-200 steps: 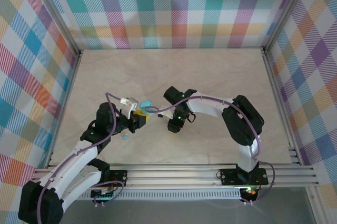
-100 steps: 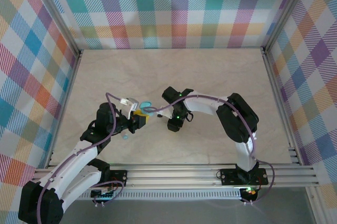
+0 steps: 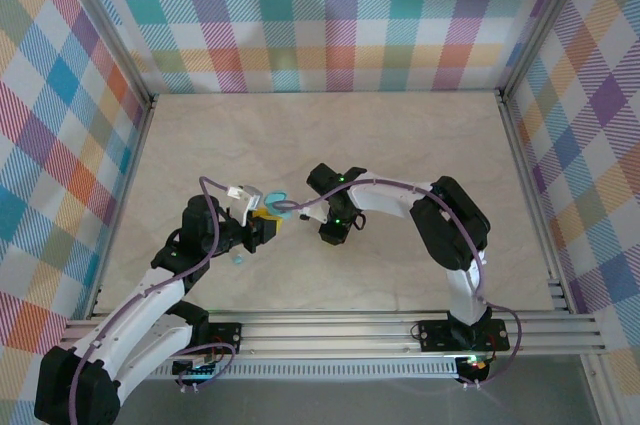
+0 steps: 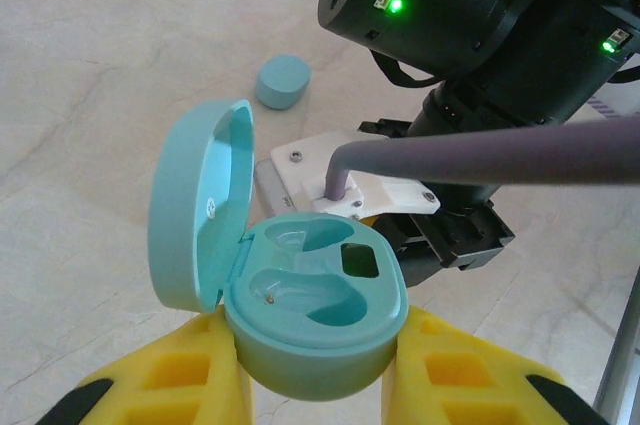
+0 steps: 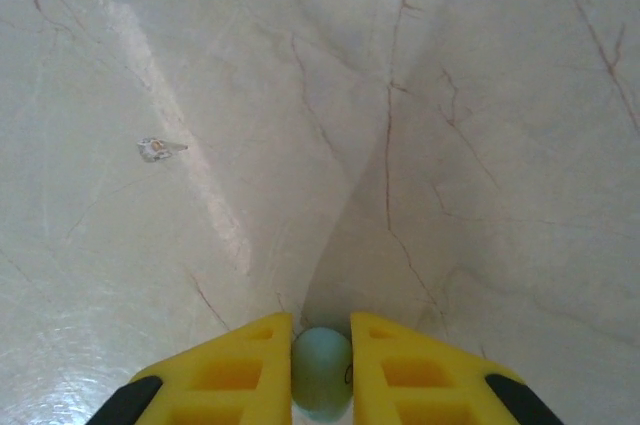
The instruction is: Insert the wireless bluetooth earbuds into the charging case
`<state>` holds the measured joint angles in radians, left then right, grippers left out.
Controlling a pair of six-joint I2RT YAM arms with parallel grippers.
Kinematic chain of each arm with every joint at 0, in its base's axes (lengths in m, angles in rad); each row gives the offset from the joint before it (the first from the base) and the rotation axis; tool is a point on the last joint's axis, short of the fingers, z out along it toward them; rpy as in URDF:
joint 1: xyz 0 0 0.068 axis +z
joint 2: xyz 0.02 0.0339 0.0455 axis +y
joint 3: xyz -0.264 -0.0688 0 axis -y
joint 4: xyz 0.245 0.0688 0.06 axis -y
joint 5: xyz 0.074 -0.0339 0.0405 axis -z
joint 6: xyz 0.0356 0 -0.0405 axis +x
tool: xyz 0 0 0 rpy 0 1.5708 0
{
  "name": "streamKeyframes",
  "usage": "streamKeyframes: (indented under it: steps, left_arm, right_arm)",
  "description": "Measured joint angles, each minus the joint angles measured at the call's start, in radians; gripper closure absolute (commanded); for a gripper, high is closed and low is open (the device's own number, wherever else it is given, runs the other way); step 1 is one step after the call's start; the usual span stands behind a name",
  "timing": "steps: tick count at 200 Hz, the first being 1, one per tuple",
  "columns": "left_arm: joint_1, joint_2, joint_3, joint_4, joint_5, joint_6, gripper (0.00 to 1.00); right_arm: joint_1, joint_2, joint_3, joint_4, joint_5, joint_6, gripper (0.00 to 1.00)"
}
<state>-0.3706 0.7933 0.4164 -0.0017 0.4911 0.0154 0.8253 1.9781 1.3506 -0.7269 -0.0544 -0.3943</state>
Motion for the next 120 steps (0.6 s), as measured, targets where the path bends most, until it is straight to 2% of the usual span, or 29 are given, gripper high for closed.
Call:
streamKeyframes:
  steps: [65, 120]
  left_arm:
    - [0.000, -0.005, 0.000, 0.000, -0.006, 0.000, 0.98]
    - [0.000, 0.002, 0.000, 0.007, -0.005, -0.002, 0.98]
  right_arm:
    - [-0.030, -0.020, 0.000, 0.007, 0.034, 0.102, 0.90]
    - [-0.077, -0.138, -0.010, 0.026, 0.031, 0.179, 0.92]
